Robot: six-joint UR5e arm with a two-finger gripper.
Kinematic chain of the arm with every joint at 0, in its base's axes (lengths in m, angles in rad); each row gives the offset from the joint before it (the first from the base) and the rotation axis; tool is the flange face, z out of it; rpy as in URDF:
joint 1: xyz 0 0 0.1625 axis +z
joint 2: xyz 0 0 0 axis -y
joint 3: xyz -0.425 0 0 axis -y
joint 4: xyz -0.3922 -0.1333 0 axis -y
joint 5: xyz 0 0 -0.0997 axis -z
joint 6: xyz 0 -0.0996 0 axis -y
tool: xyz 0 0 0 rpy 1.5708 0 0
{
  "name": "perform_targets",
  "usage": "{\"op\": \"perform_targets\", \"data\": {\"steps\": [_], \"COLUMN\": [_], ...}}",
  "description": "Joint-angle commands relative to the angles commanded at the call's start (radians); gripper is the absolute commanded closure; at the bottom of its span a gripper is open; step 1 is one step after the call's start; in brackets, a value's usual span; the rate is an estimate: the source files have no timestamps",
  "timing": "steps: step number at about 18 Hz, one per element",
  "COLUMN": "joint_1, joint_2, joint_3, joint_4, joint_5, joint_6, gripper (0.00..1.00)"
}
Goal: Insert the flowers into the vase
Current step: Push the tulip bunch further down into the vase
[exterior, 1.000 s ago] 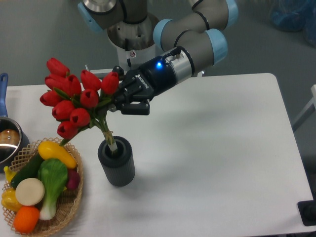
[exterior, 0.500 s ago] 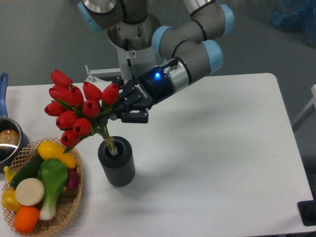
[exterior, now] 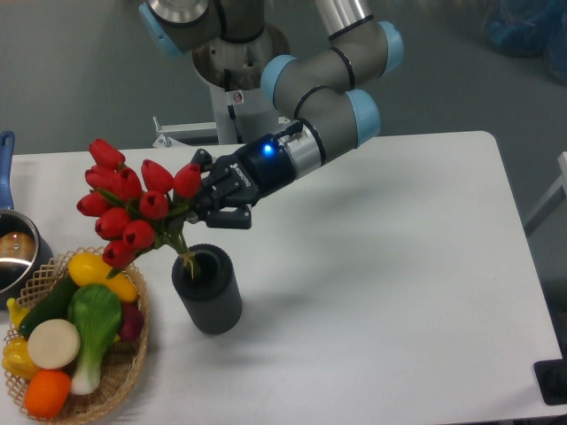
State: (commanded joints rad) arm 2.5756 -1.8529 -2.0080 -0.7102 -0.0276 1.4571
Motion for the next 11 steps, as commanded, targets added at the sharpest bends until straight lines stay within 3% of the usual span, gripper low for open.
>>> {"op": "perform_targets", "data": {"steps": [6, 11], "joint_1": [0.000, 0.006], "joint_2": [-0.072, -0.089], "joint_3": [0.006, 0.006], "joint_4": [0.000, -0.002], "joint_5": [0.000, 0.000], "joint_6": [0.095, 0.123], "gripper": [0.81, 0.81]}}
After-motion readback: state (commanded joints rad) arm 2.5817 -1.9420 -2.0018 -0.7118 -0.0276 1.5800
